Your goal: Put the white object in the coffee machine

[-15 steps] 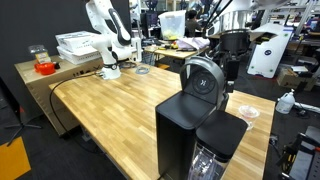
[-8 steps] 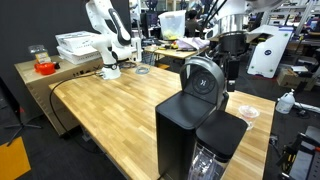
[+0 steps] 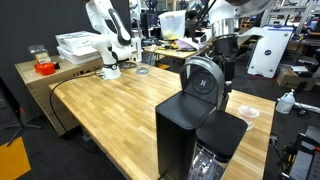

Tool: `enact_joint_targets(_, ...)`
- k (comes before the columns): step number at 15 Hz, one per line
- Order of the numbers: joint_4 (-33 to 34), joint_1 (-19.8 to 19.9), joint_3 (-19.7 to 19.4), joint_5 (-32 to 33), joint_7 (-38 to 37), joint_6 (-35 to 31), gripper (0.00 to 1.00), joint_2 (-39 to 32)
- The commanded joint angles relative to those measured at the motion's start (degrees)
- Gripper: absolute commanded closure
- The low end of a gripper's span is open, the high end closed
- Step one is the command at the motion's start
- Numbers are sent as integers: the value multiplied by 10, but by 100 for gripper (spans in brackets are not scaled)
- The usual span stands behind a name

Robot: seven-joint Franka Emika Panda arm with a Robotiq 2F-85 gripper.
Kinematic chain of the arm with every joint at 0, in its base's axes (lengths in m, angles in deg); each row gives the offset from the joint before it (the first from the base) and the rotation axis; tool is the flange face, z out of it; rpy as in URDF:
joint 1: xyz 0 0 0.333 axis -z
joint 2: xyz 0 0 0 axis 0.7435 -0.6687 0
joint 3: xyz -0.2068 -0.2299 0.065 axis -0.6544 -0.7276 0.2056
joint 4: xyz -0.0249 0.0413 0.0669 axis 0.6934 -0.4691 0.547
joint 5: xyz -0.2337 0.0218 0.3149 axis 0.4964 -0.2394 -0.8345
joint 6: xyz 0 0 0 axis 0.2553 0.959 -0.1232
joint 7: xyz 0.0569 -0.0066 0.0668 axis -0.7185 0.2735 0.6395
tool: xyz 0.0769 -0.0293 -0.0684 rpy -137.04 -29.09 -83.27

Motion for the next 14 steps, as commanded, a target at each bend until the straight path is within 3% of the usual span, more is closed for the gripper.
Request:
enact_joint_targets(1, 31, 14, 11, -9, 15, 39, 75, -18)
enact_joint_targets(14, 67, 16, 19, -5, 20, 69, 75, -50)
